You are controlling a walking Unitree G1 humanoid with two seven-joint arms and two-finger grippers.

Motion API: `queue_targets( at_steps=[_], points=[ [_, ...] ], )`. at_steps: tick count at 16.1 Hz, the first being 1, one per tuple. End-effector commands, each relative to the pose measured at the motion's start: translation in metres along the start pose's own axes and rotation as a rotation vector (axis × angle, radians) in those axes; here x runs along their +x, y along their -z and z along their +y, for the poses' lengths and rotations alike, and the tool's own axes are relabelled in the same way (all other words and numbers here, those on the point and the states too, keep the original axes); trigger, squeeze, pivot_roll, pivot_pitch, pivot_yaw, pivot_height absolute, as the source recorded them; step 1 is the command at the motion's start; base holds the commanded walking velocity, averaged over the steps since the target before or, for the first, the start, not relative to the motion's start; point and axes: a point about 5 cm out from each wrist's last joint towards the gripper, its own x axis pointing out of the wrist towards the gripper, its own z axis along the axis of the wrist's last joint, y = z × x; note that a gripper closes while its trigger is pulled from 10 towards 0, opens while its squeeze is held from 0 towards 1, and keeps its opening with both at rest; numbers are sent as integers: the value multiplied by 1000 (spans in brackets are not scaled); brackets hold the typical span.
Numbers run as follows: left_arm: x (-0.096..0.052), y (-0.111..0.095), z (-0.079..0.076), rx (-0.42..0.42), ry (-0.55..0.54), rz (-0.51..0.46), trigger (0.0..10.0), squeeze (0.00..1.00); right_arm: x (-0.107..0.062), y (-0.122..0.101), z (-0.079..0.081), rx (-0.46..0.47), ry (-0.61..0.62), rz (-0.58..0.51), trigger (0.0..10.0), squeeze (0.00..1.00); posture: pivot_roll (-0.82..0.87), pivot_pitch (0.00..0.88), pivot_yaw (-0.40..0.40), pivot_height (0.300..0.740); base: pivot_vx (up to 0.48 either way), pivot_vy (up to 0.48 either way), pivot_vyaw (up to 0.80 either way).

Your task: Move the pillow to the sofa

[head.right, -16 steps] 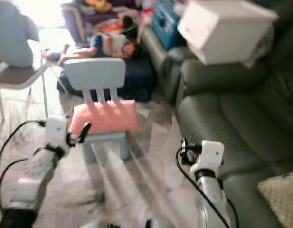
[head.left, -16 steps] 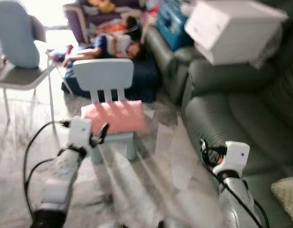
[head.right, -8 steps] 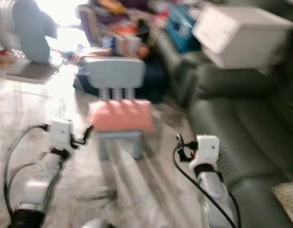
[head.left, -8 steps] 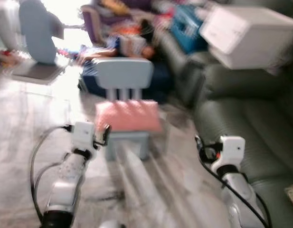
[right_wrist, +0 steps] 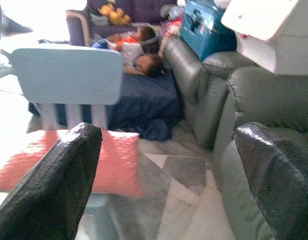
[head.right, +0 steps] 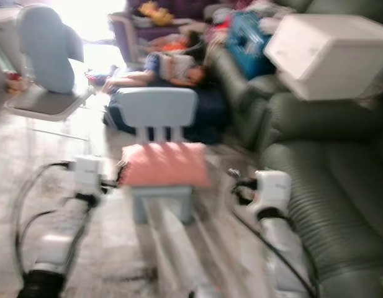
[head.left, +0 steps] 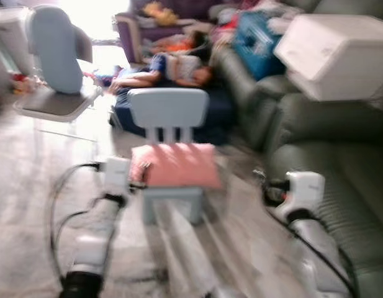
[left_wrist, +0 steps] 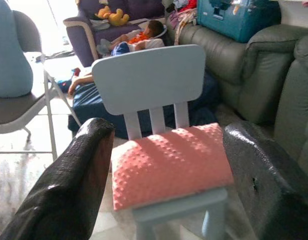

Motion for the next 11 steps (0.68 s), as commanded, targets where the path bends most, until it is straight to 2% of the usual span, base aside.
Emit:
queue_targets(
  at_steps=[1,6,11],
  points=[
    [-2,0,10,30,-28,0,10000,0,3,-6,6,7,-15,-27,10000,0,-68,0,-26,740,480,0,0],
    [-1,-2,7,49,-17,-2,10000,0,4,-4,9,9,-16,-19,10000,0,-59,0,-30,740,480,0,0],
    [0,-1,13,60,-49,6,10000,0,9,-5,12,11,-36,-20,10000,0,-56,3,-31,740,477,0,0]
  ],
)
